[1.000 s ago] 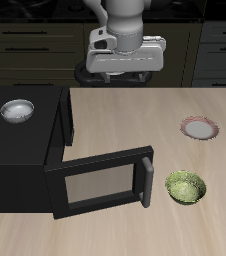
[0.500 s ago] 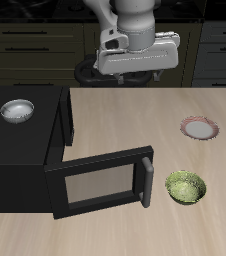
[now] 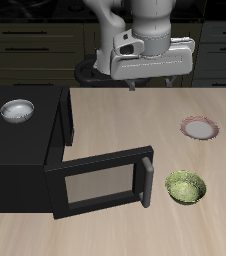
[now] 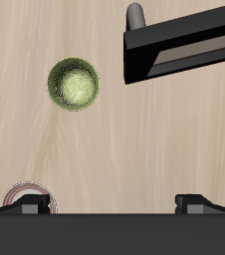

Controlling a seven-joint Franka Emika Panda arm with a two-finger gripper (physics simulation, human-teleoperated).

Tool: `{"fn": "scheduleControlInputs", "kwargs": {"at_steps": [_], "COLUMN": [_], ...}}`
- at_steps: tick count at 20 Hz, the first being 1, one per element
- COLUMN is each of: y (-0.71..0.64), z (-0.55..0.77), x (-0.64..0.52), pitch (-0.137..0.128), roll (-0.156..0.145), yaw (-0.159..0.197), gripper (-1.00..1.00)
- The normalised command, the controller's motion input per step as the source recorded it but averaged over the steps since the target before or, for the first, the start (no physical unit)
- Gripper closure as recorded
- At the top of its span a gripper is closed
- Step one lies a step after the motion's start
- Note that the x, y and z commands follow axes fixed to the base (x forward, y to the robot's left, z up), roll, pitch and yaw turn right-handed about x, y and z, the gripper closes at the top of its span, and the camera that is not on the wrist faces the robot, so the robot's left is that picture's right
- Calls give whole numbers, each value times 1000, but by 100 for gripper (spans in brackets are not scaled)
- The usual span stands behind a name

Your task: Place the green bowl on the plate

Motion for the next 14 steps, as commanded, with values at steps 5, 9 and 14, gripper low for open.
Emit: {"fn": "scheduleControlInputs", "kwargs": {"at_steps": [5, 9, 14], "y": [292, 333, 464], "z": [-4, -36, -7], "x": [169, 135, 114], "pitch": [-3, 13, 2], "roll": [-31, -35, -4], "yaw": [24, 18, 23], "gripper": [-100, -100, -100]}}
